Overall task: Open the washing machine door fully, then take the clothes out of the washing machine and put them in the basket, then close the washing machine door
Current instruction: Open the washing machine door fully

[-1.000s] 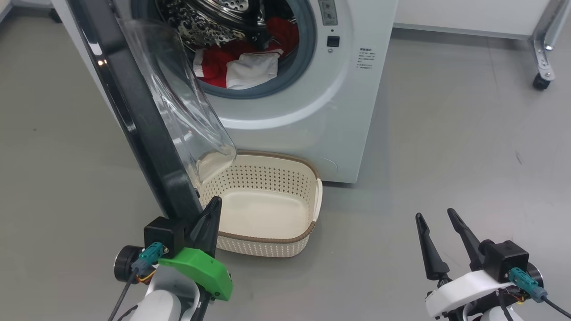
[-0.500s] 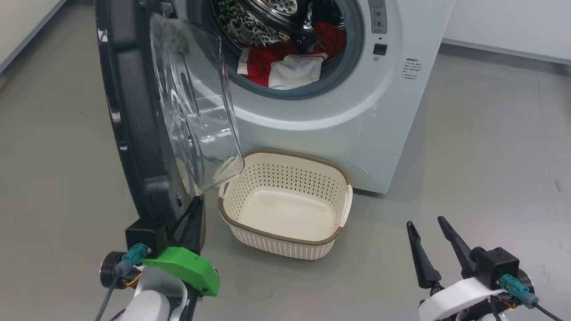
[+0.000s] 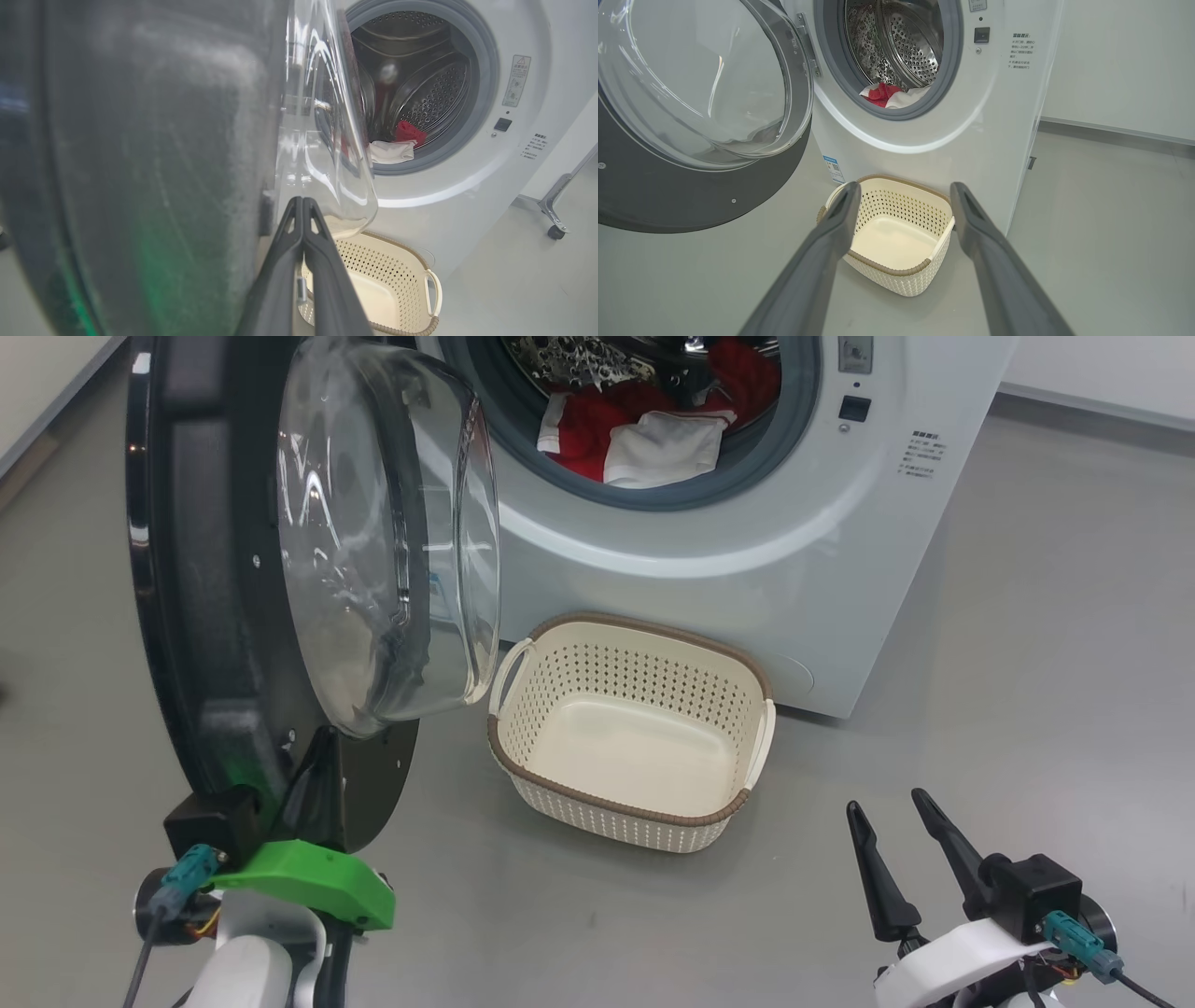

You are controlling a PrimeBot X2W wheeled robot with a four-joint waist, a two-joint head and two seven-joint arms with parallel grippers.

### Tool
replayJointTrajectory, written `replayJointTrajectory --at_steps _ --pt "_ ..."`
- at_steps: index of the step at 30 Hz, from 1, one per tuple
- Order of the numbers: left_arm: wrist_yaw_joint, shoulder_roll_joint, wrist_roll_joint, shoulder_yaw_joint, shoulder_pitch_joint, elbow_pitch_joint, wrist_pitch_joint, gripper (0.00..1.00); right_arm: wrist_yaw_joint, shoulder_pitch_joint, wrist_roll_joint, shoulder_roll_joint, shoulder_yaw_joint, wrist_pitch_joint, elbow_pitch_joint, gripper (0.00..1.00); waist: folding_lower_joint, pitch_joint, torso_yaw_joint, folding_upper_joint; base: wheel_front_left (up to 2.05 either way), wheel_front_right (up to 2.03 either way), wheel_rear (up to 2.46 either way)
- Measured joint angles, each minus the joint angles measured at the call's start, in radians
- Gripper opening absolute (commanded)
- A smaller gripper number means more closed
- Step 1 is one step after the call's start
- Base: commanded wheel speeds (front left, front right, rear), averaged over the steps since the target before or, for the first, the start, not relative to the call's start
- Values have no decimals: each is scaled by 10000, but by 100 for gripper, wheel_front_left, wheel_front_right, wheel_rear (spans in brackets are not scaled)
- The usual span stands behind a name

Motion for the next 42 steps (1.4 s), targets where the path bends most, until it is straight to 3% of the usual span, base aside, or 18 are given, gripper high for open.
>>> replayJointTrajectory --at_steps 15,29,42 --pt "150 500 -721 1709 -7 -132 -349 0 65 -278 -221 -305 46 48 -272 100 0 1001 320 0 0 0 0" --pt "194 1381 -1227 3185 -517 -44 -435 0 69 -730 -499 -823 -13 403 -757 100 0 2200 244 0 0 0 0" --pt "192 2606 -1661 4138 -1521 815 -366 0 144 -1075 -700 -1250 -13 803 -1193 100 0 3246 179 0 0 0 0"
